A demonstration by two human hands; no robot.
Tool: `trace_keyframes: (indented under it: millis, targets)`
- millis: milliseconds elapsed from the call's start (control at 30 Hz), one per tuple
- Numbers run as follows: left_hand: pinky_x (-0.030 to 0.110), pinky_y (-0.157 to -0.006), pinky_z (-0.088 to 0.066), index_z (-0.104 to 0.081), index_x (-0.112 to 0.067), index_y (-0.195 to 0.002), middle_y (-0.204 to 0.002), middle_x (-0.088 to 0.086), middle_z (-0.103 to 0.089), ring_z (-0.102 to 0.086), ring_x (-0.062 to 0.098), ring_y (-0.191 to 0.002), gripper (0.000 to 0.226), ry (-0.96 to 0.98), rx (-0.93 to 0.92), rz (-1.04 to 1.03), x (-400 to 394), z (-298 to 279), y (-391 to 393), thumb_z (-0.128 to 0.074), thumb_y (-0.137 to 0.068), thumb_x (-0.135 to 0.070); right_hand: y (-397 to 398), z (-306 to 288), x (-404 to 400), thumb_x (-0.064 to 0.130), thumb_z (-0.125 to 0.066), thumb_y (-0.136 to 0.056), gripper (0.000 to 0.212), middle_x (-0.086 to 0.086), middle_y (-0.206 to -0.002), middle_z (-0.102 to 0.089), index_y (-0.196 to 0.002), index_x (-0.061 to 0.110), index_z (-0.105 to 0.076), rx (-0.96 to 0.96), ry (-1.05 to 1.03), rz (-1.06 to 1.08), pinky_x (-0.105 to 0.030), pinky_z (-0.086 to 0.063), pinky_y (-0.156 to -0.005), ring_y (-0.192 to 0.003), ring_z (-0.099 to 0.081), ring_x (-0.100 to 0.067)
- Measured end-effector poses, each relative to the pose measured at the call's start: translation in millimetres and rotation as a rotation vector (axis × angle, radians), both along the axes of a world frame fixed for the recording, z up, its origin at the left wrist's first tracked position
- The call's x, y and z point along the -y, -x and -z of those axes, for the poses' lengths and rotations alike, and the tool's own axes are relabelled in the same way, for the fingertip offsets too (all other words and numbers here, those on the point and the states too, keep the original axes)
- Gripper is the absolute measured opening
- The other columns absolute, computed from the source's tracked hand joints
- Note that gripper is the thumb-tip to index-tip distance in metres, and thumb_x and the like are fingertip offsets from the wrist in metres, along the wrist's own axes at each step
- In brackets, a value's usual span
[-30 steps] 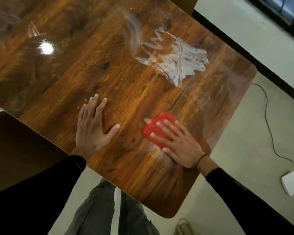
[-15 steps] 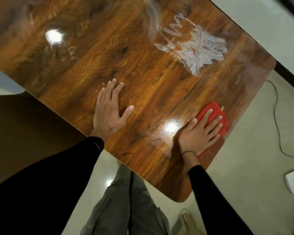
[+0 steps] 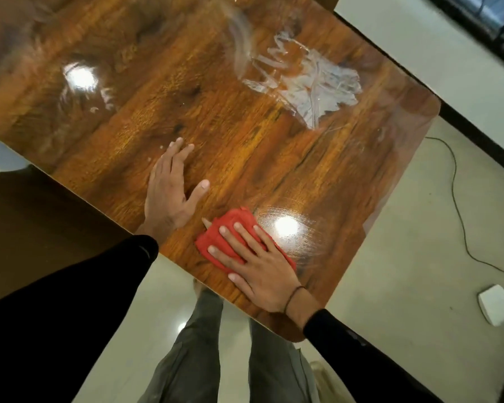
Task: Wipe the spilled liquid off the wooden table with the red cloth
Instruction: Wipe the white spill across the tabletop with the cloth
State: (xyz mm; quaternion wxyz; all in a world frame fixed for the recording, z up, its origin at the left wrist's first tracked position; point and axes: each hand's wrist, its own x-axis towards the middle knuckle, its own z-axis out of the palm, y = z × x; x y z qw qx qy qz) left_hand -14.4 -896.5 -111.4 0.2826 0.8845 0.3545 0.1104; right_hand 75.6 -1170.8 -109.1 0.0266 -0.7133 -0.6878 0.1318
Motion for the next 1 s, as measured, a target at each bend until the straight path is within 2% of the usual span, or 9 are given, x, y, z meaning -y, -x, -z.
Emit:
trace_keyframes:
  millis: [67, 167, 300, 433, 567, 700, 800, 867, 1000]
  targets:
    - [0.056, -0.133, -0.017, -0.034, -0.028, -0.169, -0.182, 0.003, -0.024, -0.022, 0.026, -0.169, 0.079, 0.011, 0.000, -0.015, 6, -5, -3, -0.035, -0.107, -0.077, -26, -1, 31, 0.054, -0.035, -0.120, 0.070, -0.004, -0.191, 0.003, -0.183, 0.037, -0.007, 0.002, 0.035, -0.062, -0.060, -0.008, -0.140, -0.177, 0.001, -0.033]
    - [0.054, -0.131, -0.016, -0.036, -0.026, -0.168, -0.183, 0.004, -0.022, -0.018, 0.026, -0.169, 0.071, -0.008, -0.045, -0.066, 41, -16, -11, -0.037, -0.111, -0.069, -82, -3, 53, 0.055, -0.029, -0.120, 0.068, -0.004, -0.191, 0.001, -0.182, 0.038, -0.010, 0.057, 0.053, -0.057, -0.060, -0.007, -0.140, -0.177, 0.000, -0.033]
    - [0.049, -0.136, -0.011, -0.034, -0.025, -0.168, -0.183, 0.003, -0.016, -0.009, 0.018, -0.170, 0.060, 0.020, -0.119, -0.099, 134, -20, -35, -0.036, -0.115, -0.053, -170, -9, 43, 0.054, -0.030, -0.118, 0.068, -0.004, -0.191, -0.003, -0.182, 0.037, -0.016, 0.089, 0.023, 0.099, -0.063, -0.014, -0.139, -0.177, -0.004, -0.032]
    - [0.046, -0.139, -0.014, -0.035, -0.020, -0.168, -0.183, 0.004, -0.021, -0.014, 0.018, -0.171, 0.057, 0.057, -0.111, -0.122, 194, -12, -64, -0.031, -0.117, -0.044, -226, -12, 14, 0.052, -0.030, -0.118, 0.068, -0.005, -0.191, -0.006, -0.182, 0.036, -0.016, 0.080, -0.006, 0.268, -0.064, -0.014, -0.139, -0.177, -0.006, -0.031]
    - [0.038, -0.139, -0.001, -0.030, -0.017, -0.170, -0.184, 0.007, -0.015, -0.009, 0.020, -0.172, 0.065, -0.057, -0.214, -0.114, 202, 0, -68, -0.034, -0.115, -0.051, -222, -8, 10, 0.051, -0.028, -0.118, 0.067, -0.004, -0.191, -0.004, -0.182, 0.039, -0.011, 0.076, -0.042, 0.446, -0.060, -0.009, -0.141, -0.177, -0.007, -0.031]
    - [0.040, -0.139, 0.001, -0.020, -0.020, -0.173, -0.185, 0.006, -0.007, -0.004, 0.022, -0.173, 0.076, -0.109, -0.275, -0.089, 203, 2, -67, -0.040, -0.112, -0.060, -198, -11, 24, 0.048, -0.030, -0.119, 0.069, -0.009, -0.191, -0.003, -0.183, 0.033, -0.010, 0.053, -0.036, 0.807, -0.063, -0.012, -0.140, -0.176, -0.008, -0.037]
    - [0.033, -0.138, 0.008, -0.021, -0.020, -0.173, -0.185, 0.007, -0.010, -0.007, 0.024, -0.172, 0.073, -0.127, -0.276, -0.119, 204, -1, -71, -0.040, -0.112, -0.056, -169, -11, 40, 0.048, -0.026, -0.120, 0.069, -0.012, -0.191, 0.002, -0.183, 0.029, -0.006, 0.036, -0.040, 0.925, -0.064, -0.010, -0.140, -0.176, -0.006, -0.040]
    - [0.030, -0.137, 0.010, -0.024, -0.021, -0.172, -0.184, 0.008, -0.014, -0.011, 0.026, -0.172, 0.071, -0.126, -0.269, -0.130, 204, -3, -71, -0.041, -0.112, -0.053, -145, -10, 56, 0.048, -0.028, -0.119, 0.071, -0.012, -0.191, 0.003, -0.183, 0.027, -0.006, 0.030, -0.052, 0.847, -0.063, -0.009, -0.141, -0.176, -0.004, -0.040]
    - [0.038, -0.139, -0.002, -0.029, -0.019, -0.172, -0.184, 0.008, -0.016, -0.013, 0.027, -0.172, 0.070, -0.119, -0.255, -0.142, 207, -5, -74, -0.043, -0.112, -0.052, -130, 0, 108, 0.051, -0.028, -0.119, 0.070, -0.009, -0.191, 0.001, -0.183, 0.029, -0.009, 0.008, -0.052, 0.368, -0.065, -0.011, -0.141, -0.177, -0.001, -0.037]
